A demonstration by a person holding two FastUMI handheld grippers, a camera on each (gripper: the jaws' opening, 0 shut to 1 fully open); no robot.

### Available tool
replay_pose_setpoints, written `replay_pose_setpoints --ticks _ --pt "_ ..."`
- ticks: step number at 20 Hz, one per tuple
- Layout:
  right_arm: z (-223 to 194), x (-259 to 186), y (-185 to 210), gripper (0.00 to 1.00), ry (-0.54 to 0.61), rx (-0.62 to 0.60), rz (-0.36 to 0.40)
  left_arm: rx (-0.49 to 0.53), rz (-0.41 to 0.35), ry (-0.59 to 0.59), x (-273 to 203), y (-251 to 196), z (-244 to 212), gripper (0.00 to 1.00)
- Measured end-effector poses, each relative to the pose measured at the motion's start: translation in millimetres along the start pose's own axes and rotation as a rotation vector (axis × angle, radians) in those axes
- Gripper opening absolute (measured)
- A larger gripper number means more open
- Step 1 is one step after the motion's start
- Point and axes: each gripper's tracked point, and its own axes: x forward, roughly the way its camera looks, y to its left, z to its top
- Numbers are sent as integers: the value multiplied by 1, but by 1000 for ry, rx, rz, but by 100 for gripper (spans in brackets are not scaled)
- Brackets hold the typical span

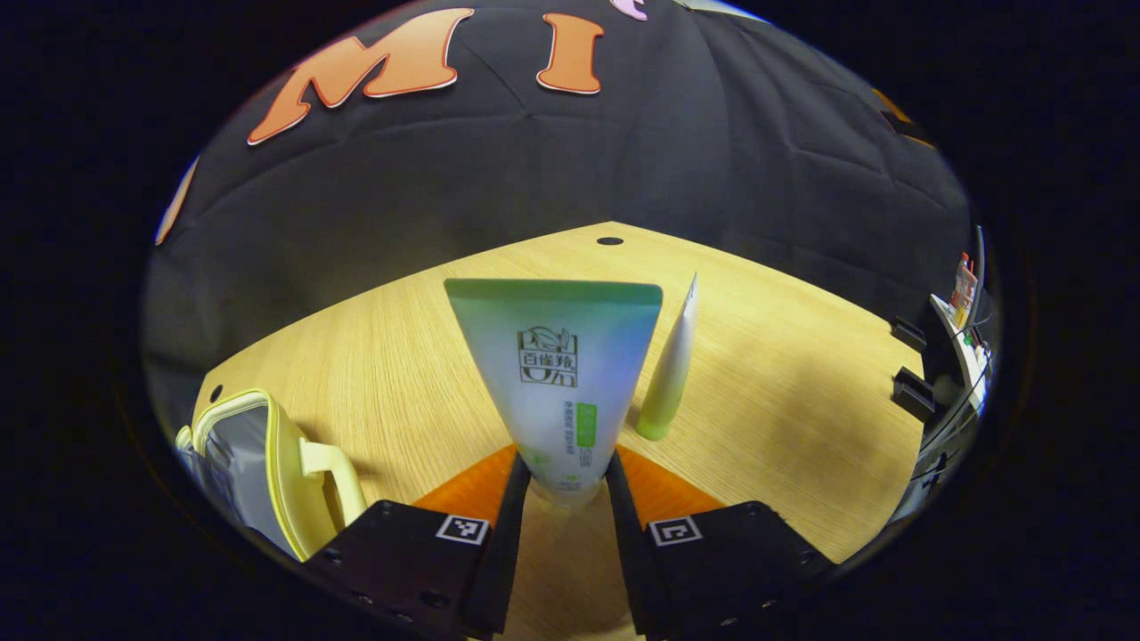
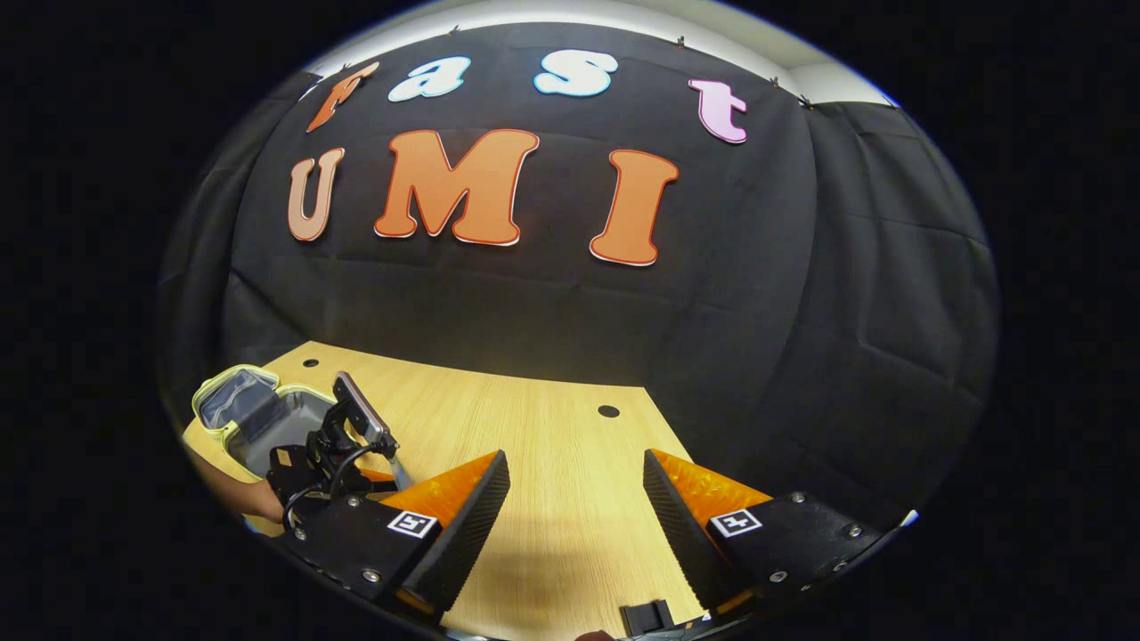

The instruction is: First open the suitcase, pack the skin care products into it, and then close the suitcase.

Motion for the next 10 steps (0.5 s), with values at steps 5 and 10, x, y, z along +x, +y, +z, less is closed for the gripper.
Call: replay_pose_setpoints --ticks 5,10 --pt "-13 11 13 96 22 2 39 -14 18 -65 -25 4 32 46" --pt "-36 33 47 96 47 -19 153 -47 96 -164 -74 30 82 46"
